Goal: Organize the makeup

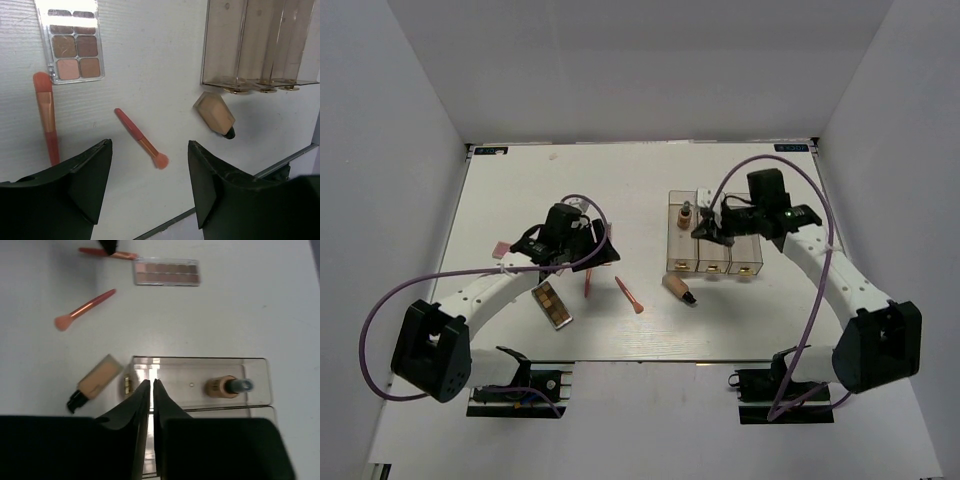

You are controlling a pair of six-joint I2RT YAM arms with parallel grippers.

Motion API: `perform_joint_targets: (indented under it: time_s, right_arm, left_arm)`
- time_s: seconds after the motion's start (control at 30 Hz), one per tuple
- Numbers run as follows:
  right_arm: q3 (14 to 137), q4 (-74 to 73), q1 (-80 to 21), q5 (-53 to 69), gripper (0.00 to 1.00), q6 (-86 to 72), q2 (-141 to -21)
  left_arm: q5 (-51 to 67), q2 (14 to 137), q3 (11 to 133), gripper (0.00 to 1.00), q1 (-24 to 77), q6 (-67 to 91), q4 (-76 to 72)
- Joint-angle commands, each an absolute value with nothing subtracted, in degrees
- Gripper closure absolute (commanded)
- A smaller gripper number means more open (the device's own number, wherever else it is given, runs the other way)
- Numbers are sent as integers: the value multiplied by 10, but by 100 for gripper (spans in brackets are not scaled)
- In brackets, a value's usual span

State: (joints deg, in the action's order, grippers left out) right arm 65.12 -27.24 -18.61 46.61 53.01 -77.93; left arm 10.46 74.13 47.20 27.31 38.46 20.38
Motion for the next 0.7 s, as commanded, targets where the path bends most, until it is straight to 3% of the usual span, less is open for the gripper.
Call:
perform_joint_targets:
  time_s: [0.0,0.2,0.33,0.43,0.67]
  right_arm:
    - [581,-354,-197,498,90,598,-742]
    - [492,-358,-246,418,74,513,-699]
    - [471,-332,-275,364,53,447,-699]
    - [452,-291,-299,333,45,401,-698]
    - [434,-222,-342,245,43,310,-729]
  left_arm:
    - [70,732,484,29,286,384,214]
    - [51,716,474,29,298,385,207]
    - [40,704,469,29,303,389,206]
    - [33,697,466,29,303,392,209]
    - [10,673,458,29,314,405,219]
